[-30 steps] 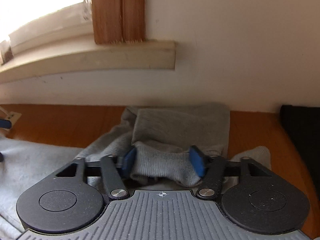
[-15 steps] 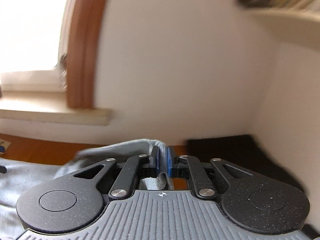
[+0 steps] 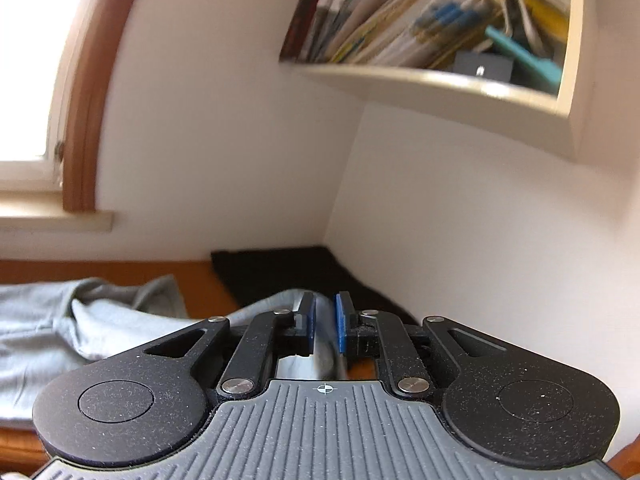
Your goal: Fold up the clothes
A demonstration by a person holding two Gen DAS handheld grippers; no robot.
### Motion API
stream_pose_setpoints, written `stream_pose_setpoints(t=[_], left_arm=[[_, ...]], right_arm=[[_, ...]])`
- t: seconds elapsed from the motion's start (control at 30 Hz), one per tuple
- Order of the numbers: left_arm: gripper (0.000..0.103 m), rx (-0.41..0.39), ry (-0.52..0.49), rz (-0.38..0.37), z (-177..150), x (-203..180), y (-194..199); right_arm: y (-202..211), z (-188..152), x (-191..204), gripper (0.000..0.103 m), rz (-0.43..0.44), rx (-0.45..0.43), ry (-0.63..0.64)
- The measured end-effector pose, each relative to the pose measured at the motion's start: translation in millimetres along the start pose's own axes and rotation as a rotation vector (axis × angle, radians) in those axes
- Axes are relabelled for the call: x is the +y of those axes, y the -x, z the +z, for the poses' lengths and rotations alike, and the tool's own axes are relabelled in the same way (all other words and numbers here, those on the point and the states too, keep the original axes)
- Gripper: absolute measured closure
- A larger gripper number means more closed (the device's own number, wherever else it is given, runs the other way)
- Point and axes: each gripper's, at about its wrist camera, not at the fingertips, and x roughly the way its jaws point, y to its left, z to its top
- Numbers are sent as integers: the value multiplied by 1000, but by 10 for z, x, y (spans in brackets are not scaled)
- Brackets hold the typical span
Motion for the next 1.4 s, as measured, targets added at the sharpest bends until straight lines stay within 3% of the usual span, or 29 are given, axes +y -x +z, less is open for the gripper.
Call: stream_pose_setpoints(t=[0.17, 0.33, 0.53, 0.6, 0.73, 0.77, 0.8, 0.83, 0.97, 1.07, 1.13, 1.27, 1.4], left_arm=[[0, 8, -1, 4, 1, -5, 7], [0, 13, -4, 13, -4, -22, 12], [0, 17, -4, 17, -10, -30, 11], [0, 19, -6, 18, -4, -37, 2], [0, 20, -8, 19, -4, -36, -6], [0, 21, -9, 19, -4, -35, -7], [0, 21, -8, 19, -4, -34, -8], [0, 21, -8, 19, -3, -34, -9], [0, 21, -9, 19, -6, -36, -11], [0, 21, -8, 18, -7, -39, -12], [0, 21, -8, 18, -8, -40, -12], [0, 21, -8, 18, -12, -46, -12], [0, 21, -8, 18, -17, -54, -5]], right_arm=[[-473, -121, 403, 80, 159, 20, -21], [-1321, -236, 1146, 73, 378, 94, -11], [-2315, -290, 1970, 70, 550, 205, -9], [-2503, -315, 2118, 60, 601, 244, 1], [-2708, -356, 2280, 56, 599, 292, 53], [-2736, -361, 2294, 62, 598, 297, 55], [-2731, -359, 2284, 89, 610, 296, 51], [-2719, -355, 2271, 101, 626, 295, 45], [-2279, -108, 2045, 100, 551, 143, 84], [-1876, 122, 1699, 100, 467, 81, 58], [-1775, 115, 1525, 100, 429, 150, 57], [-1888, -200, 1433, 96, 413, 378, 109], [-2040, -203, 1395, 77, 397, 358, 51]])
